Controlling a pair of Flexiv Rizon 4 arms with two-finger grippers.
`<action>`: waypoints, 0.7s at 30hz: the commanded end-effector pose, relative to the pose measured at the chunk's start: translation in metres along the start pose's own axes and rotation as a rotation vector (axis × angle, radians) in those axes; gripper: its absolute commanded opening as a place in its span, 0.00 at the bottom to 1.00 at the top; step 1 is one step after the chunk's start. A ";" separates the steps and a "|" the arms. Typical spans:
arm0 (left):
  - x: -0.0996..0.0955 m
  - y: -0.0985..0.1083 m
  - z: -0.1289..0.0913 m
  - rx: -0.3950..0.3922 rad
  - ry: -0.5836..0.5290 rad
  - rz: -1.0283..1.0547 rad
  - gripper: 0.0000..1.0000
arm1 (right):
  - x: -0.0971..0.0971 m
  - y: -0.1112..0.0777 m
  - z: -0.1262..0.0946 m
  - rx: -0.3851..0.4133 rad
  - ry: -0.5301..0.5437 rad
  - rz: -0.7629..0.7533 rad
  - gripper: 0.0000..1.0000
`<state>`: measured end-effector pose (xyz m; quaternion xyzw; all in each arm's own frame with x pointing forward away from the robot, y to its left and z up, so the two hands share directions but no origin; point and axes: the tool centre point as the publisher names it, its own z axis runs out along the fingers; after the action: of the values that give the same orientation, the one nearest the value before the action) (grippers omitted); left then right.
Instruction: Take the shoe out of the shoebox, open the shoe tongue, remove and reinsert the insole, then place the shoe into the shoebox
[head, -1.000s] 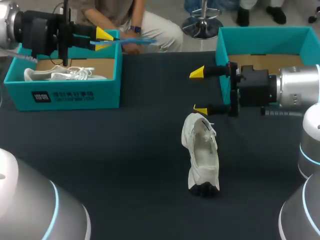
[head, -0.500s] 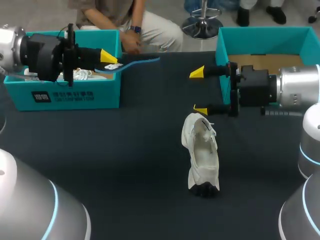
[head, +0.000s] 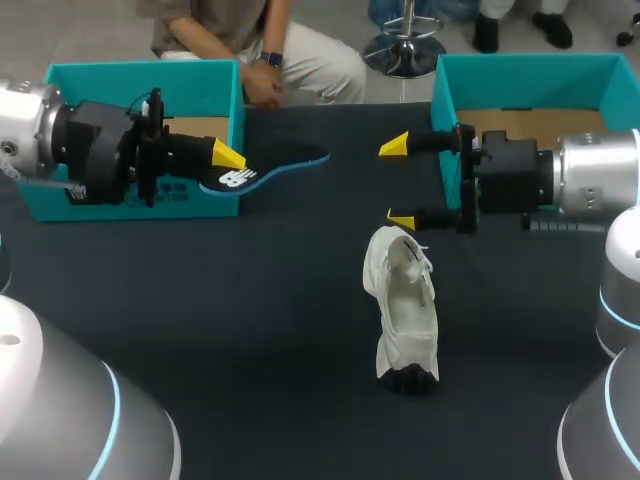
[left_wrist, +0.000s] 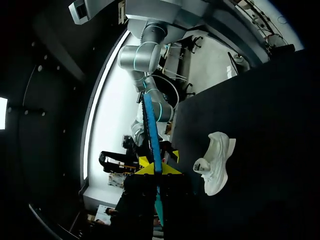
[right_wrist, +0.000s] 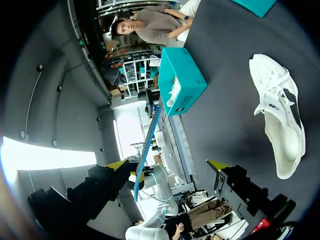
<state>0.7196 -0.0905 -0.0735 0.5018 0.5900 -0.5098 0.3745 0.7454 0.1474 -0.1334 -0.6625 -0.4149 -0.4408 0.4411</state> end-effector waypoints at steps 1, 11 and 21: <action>0.008 -0.004 0.012 0.003 -0.010 0.005 0.00 | 0.000 -0.001 0.001 -0.003 -0.002 0.001 1.00; 0.009 -0.026 0.047 0.059 -0.017 0.046 0.00 | 0.000 -0.001 0.001 -0.003 -0.002 0.001 1.00; 0.010 -0.036 0.075 0.095 -0.014 0.078 0.00 | 0.000 -0.001 0.001 -0.003 -0.002 0.001 1.00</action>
<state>0.6742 -0.1525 -0.0875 0.5357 0.5449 -0.5260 0.3734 0.7454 0.1473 -0.1334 -0.6625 -0.4149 -0.4408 0.4411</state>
